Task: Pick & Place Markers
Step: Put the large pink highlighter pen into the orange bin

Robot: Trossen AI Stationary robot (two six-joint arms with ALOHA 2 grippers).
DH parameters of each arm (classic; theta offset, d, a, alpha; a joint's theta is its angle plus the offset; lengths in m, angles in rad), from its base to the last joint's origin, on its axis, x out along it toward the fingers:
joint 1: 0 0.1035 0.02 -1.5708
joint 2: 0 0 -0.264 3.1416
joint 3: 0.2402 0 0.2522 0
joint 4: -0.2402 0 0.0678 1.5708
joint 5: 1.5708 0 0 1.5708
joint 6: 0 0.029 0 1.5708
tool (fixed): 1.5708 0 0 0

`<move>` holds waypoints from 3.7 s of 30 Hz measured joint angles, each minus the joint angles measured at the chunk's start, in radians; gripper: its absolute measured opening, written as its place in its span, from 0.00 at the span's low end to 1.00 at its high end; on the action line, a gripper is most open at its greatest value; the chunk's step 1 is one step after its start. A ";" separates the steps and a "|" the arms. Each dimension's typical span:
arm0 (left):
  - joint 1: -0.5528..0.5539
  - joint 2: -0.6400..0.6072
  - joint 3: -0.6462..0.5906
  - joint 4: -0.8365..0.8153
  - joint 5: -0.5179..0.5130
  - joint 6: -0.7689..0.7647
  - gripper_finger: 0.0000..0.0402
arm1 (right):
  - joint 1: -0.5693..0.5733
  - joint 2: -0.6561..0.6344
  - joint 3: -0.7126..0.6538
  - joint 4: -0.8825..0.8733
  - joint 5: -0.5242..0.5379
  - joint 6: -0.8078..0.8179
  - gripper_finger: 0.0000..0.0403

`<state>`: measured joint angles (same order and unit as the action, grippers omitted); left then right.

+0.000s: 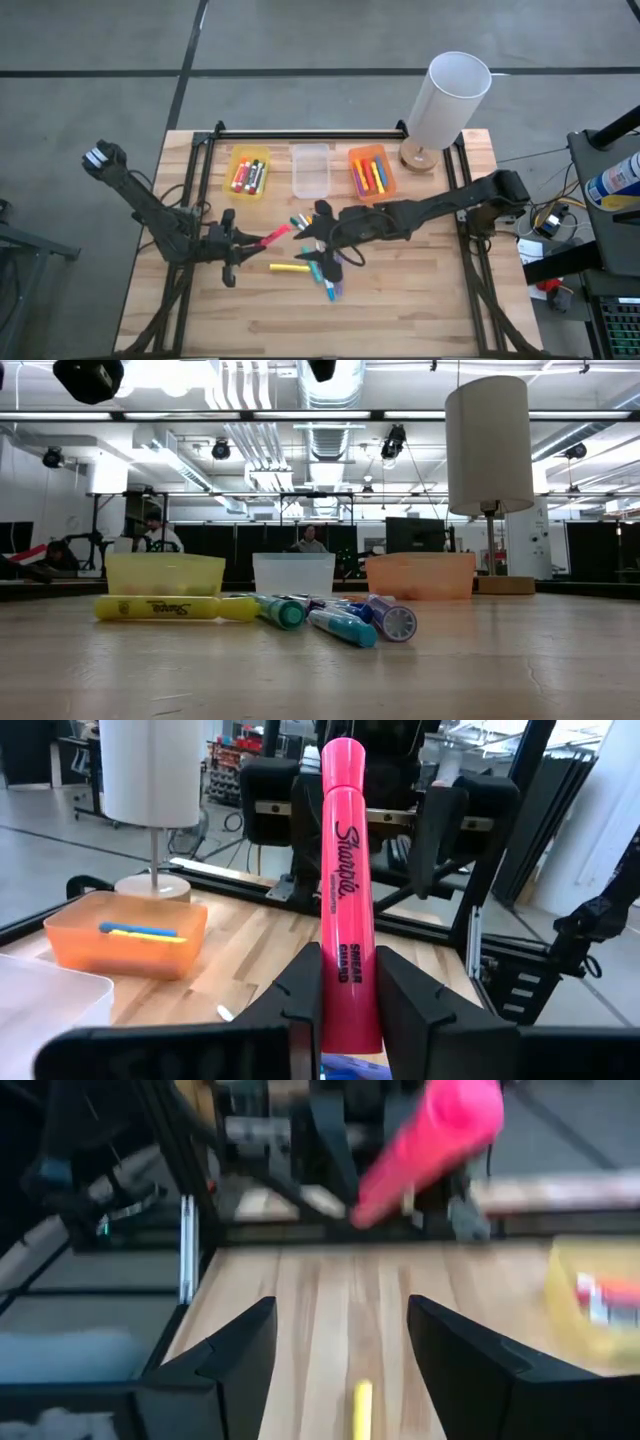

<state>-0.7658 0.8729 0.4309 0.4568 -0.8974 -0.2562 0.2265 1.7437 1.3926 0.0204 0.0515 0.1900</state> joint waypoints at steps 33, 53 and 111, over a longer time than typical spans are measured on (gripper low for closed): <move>0.055 -0.006 0.000 0.097 0.078 0.097 0.16 | -0.054 0.072 0.006 0.337 0.001 -0.036 0.45; 0.119 0.015 0.000 0.105 0.142 0.093 0.16 | -0.076 0.072 0.006 0.366 -0.002 -0.035 0.32; 0.122 0.007 -0.011 -0.031 0.048 -0.101 0.54 | -0.433 -0.080 0.115 -0.942 0.271 0.398 0.16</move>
<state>-0.6441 0.8803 0.4202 0.4254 -0.8490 -0.3575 -0.2067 1.6639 1.5078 -0.9213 0.3225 0.5883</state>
